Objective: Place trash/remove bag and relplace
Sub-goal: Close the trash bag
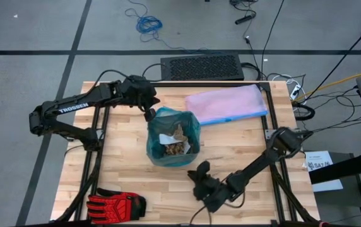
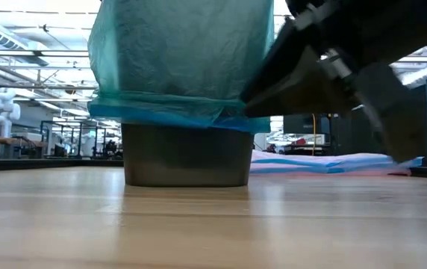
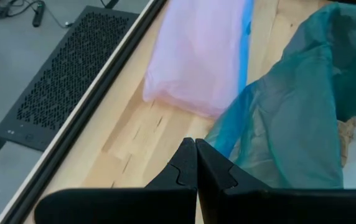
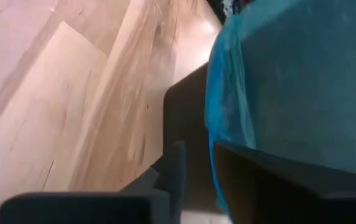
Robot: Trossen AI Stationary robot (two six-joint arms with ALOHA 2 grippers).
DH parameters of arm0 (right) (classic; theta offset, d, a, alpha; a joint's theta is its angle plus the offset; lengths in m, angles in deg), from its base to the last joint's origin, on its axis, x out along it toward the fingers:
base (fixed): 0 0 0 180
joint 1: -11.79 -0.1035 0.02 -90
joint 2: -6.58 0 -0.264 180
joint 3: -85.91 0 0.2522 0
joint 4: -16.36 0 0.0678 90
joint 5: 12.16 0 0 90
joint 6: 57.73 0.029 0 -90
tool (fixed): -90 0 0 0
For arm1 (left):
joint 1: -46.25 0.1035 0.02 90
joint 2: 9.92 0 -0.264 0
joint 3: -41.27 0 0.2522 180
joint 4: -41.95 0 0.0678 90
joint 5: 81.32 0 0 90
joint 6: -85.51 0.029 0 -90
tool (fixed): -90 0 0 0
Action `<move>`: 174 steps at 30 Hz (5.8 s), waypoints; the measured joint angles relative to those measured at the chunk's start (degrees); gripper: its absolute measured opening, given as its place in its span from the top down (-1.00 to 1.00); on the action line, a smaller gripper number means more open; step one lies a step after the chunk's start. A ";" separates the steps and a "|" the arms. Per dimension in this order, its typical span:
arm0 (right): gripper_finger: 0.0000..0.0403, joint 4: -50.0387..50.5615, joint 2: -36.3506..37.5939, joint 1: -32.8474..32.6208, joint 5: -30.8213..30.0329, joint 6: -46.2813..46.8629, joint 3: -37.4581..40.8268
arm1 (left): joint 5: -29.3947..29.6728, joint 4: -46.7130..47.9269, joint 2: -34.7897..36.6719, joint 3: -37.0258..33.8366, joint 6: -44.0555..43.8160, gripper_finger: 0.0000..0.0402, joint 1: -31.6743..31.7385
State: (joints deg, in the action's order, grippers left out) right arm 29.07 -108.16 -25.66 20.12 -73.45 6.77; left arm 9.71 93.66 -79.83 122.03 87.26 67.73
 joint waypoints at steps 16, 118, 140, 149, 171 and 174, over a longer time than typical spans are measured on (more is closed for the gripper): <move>0.51 -0.51 -13.01 4.22 -22.92 -6.23 -8.97 | 0.36 0.15 -0.02 0.00 -0.03 1.00 -3.24; 1.00 15.53 25.81 29.53 30.94 9.18 -14.71 | -1.03 -10.45 5.59 0.00 6.07 0.43 -30.73; 1.00 12.82 25.75 29.28 30.77 8.80 -14.70 | 23.55 -17.10 -3.53 0.00 -10.22 -0.20 -31.43; 1.00 12.78 26.41 28.28 30.72 8.80 -14.70 | 26.84 -15.19 -2.91 0.00 -10.93 0.51 -31.53; 1.00 12.80 29.35 28.34 31.00 6.14 -14.67 | 25.68 -14.23 3.51 0.00 -5.87 0.89 -34.71; 1.00 12.82 29.35 28.34 31.01 5.34 -14.67 | 25.14 -13.61 3.15 0.02 -4.55 0.80 -35.17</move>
State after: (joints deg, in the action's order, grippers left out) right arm 41.89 -78.80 2.68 51.12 -68.12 -7.90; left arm 34.84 80.05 -76.68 122.06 82.71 32.56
